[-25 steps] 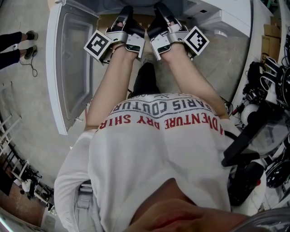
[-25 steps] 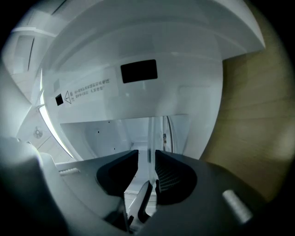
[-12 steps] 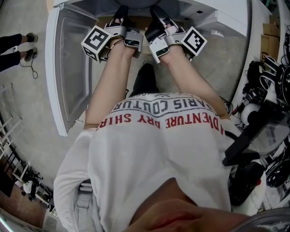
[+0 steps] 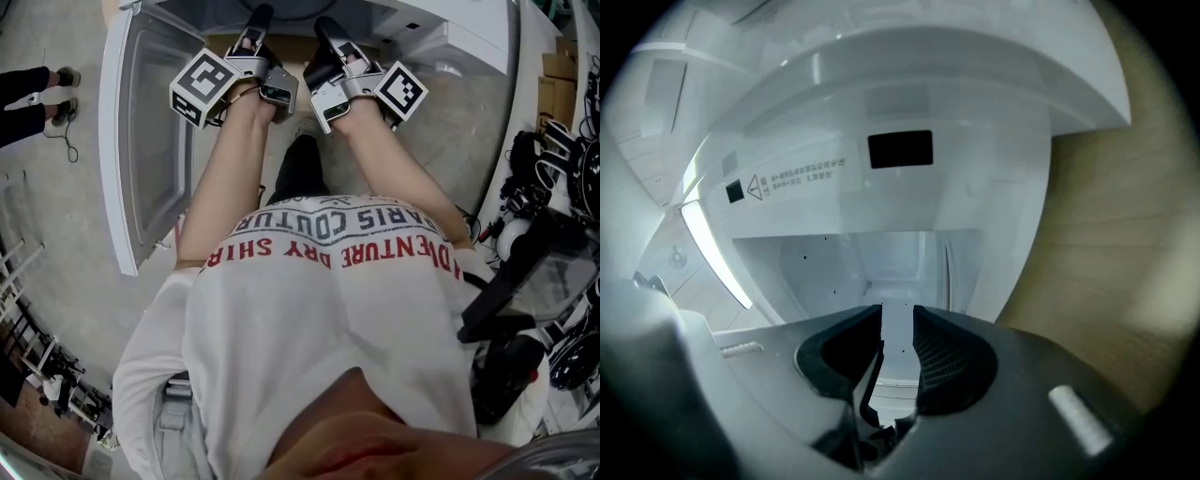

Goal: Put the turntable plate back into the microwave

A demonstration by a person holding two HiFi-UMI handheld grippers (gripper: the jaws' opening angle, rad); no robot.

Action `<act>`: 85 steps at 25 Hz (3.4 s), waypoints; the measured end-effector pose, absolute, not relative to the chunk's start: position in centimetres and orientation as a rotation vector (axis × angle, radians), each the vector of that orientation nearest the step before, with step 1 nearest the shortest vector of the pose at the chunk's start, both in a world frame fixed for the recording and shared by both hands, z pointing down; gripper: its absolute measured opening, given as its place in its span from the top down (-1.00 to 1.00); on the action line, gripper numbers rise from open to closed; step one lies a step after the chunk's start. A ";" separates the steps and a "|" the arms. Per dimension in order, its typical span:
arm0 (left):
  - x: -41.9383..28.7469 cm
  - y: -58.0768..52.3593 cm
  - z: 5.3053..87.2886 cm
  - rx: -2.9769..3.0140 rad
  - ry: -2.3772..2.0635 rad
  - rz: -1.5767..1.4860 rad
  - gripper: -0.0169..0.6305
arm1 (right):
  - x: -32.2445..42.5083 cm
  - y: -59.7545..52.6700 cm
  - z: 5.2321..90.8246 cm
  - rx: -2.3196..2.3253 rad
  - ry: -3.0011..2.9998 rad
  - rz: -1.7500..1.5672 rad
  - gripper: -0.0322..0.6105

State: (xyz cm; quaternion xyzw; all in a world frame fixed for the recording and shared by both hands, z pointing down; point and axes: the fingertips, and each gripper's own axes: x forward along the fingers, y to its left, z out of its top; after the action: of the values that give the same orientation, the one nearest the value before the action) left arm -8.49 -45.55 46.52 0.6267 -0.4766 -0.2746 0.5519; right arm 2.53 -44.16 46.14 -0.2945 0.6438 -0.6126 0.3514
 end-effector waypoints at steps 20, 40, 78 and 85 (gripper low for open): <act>-1.7 -23.9 35.6 2.097 -0.958 -0.457 0.95 | 6.0 -24.8 36.8 -0.800 2.350 -1.249 0.89; -8.5 22.6 28.4 2.719 -0.741 0.108 0.95 | -6.4 23.4 31.9 -0.933 3.156 -0.574 0.89; -3.0 66.2 20.3 2.716 -0.891 0.129 0.95 | 2.0 67.3 22.1 -0.970 3.106 -0.408 0.89; -2.1 66.6 19.3 2.722 -0.897 0.171 0.95 | 3.1 67.4 20.5 -0.977 3.086 -0.407 0.89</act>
State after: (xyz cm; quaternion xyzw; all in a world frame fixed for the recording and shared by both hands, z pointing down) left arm -2.12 66.57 19.31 0.9394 -0.3096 0.0590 0.1347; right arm 3.07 67.40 20.51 -0.2989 0.9442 -0.1246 -0.0605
